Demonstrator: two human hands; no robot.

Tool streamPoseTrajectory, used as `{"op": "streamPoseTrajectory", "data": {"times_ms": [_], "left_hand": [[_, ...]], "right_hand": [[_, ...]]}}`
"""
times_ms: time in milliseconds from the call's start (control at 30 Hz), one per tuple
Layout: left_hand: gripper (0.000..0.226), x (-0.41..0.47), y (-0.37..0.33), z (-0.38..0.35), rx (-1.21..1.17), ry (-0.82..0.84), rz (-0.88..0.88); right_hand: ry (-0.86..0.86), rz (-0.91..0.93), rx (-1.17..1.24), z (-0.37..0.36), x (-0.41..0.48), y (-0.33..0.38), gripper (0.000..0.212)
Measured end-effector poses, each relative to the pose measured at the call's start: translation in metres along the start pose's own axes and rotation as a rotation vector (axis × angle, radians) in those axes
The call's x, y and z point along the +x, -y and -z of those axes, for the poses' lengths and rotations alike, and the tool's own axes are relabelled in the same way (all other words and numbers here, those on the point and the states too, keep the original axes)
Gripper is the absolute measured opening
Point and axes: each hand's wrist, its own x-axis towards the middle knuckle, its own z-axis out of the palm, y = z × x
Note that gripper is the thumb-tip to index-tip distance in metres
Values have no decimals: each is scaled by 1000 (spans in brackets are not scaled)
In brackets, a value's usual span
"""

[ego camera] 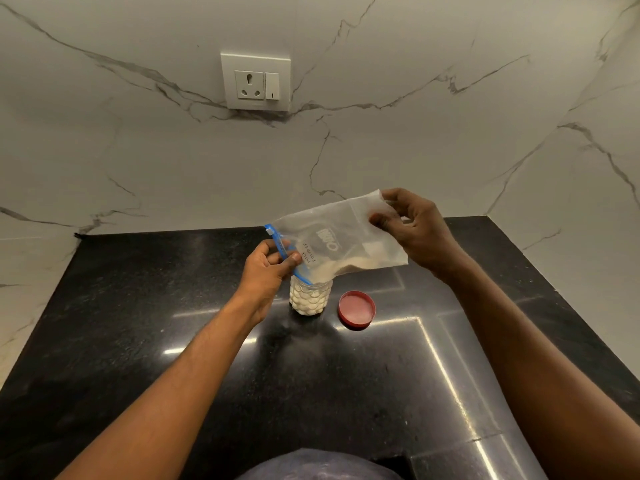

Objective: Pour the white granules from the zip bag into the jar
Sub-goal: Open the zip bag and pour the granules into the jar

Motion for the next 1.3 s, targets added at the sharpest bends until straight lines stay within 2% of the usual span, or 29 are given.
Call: {"op": "streamPoseTrajectory", "data": {"times_ms": [100,233,300,367,433,500,567,700,833,1000,1067,1167,1300], "left_hand": [[27,0,1,-2,-48,-14,24],[26,0,0,-2,-61,-27,27],[26,0,1,-1,-68,-25,24],[26,1,2,0,-70,-25,20],[26,2,4,1,-68,-33,23],[27,3,6,2,-71,-34,28],[28,4,6,3,-66,-28,26],[32,4,6,6,-37,-42,28],[33,4,7,7,-17,-51,33],[33,4,7,7,-20,-61,32],[34,4,7,7,-14,-62,30],[33,4,7,7,-7,-61,31],[33,5,5,8,0,-63,14]], "right_hand": [[65,-66,23,0,-3,-6,28],[157,-193,-24,6,-4,-20,40],[161,-225,-71,7,-7,-31,25],[24,-182,-46,5,-11,-37,17],[-124,-110,7,0,-12,-37,23],[-179,-54,42,-7,-11,-35,31],[-159,-57,121,-13,-9,-33,28],[-166,-55,209,-16,-10,-32,9],[-249,-39,148,-17,-8,-25,21],[-61,8,136,-21,-9,-17,13],[-99,17,126,-20,-8,-13,8],[-192,17,50,-20,-4,-8,21],[-161,13,64,-17,-3,-9,15]]}}
